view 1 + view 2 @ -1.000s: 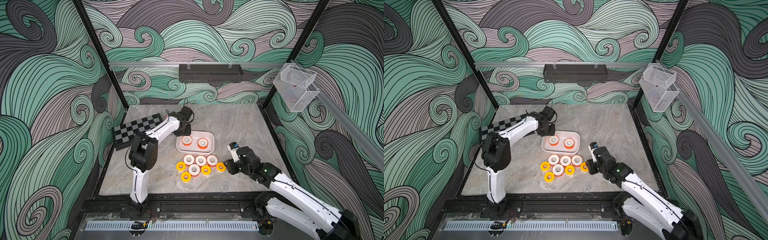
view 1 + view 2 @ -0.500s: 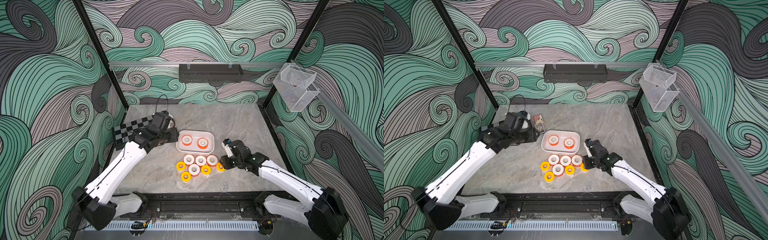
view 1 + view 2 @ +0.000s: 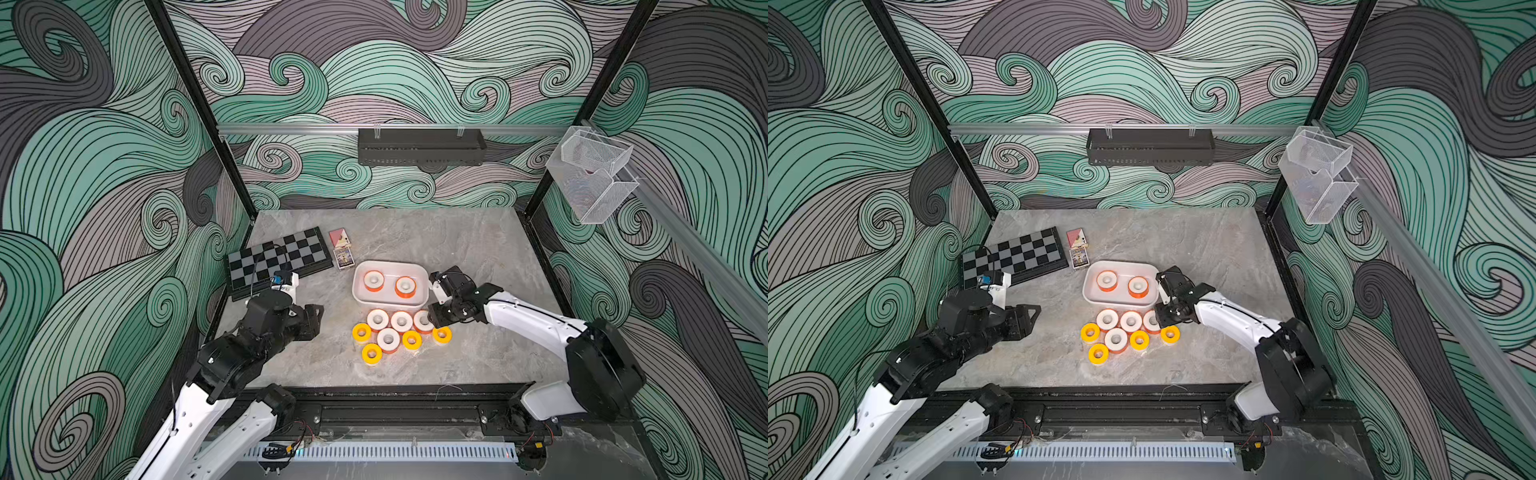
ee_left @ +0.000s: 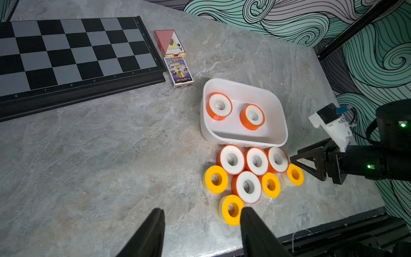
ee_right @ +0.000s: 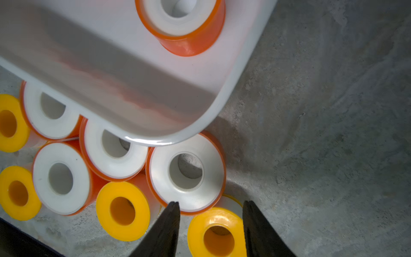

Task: Put the sealing tape into the storage box
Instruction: Pick up the sealing tape at the center of the board.

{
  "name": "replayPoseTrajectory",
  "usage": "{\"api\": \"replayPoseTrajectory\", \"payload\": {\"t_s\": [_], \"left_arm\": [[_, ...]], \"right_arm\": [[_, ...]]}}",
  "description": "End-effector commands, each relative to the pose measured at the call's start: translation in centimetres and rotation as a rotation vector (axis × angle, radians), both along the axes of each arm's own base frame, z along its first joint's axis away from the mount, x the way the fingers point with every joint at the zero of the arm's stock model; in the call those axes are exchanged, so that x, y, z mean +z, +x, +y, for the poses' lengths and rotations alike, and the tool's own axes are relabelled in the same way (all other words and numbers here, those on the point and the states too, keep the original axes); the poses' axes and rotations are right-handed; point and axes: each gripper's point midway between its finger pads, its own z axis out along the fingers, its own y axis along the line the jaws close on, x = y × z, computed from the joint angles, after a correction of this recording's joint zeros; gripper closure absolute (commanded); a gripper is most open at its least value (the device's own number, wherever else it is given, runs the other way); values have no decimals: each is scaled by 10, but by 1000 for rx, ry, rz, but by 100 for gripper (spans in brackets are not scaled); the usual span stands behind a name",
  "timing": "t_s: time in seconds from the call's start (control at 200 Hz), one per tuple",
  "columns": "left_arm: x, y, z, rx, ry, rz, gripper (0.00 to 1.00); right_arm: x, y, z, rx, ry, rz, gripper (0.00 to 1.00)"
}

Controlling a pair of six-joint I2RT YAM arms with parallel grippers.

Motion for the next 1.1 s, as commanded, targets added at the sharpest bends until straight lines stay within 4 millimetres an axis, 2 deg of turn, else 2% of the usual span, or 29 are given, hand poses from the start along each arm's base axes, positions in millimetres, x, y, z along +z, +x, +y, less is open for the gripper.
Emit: {"api": "replayPoseTrajectory", "payload": {"t_s": [0.0,0.465,0.705,0.876,1.091], "left_arm": [[0,2,5,17,31,-4,42],[-2,1,4,10,26,-6,42],[-3,1,3,6,28,-1,42],[-3,1,4,7,27,-2,42],[-3,0,4,10,27,-3,42]], "right_arm": [[-1,7,2,17,-9,4,51],[-29,13,8,17,-49,78,52],[-39,12,6,18,-85,90,58],[-40,10,6,22,-92,95,63],[-33,4,3,24,-92,90,72]]}}
